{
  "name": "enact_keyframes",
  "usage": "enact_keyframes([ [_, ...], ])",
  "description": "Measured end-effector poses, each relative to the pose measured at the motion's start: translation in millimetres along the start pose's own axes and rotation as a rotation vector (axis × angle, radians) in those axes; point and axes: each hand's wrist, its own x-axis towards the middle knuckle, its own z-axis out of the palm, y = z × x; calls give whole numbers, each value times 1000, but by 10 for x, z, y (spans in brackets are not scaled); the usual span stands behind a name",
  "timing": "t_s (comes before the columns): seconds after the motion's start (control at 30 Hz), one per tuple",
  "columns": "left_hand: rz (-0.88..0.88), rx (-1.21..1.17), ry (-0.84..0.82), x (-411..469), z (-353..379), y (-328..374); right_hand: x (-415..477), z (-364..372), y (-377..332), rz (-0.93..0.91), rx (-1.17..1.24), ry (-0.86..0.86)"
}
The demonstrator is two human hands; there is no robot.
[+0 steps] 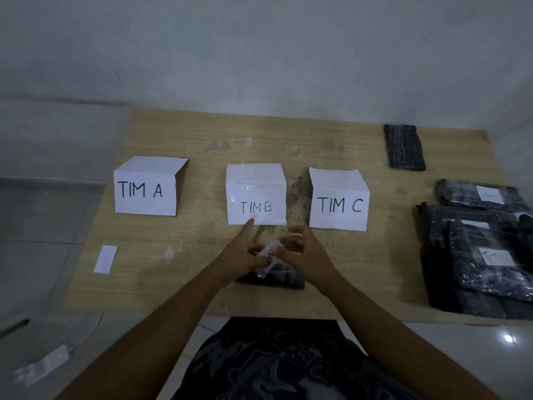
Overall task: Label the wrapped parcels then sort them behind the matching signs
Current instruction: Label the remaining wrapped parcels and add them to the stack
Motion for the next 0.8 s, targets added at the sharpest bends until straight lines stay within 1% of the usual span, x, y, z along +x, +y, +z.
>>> enact_keyframes([
  [0.1,15,111,-17,5,-36,29,46,-5,-52,11,-69,-17],
  [0.23,-32,140,-14,30,-133,-58,53,-49,62,77,-89,7],
  [0.33,-61,120,58,23,-188,-135,23,-63,194,161,-82,26],
  [0.47,-112,256,111,-8,-252,-231,-14,-37,370,232,-103,39],
  [0.6,-83,371,128,-6,-256,-302,-1,31,422,232,-100,48],
  [0.73,-74,379,275,38,-260,-307,35,18,365,201,3,21],
  [0.8,-99,389,305,49,-266,-310,60,6,358,202,56,11],
])
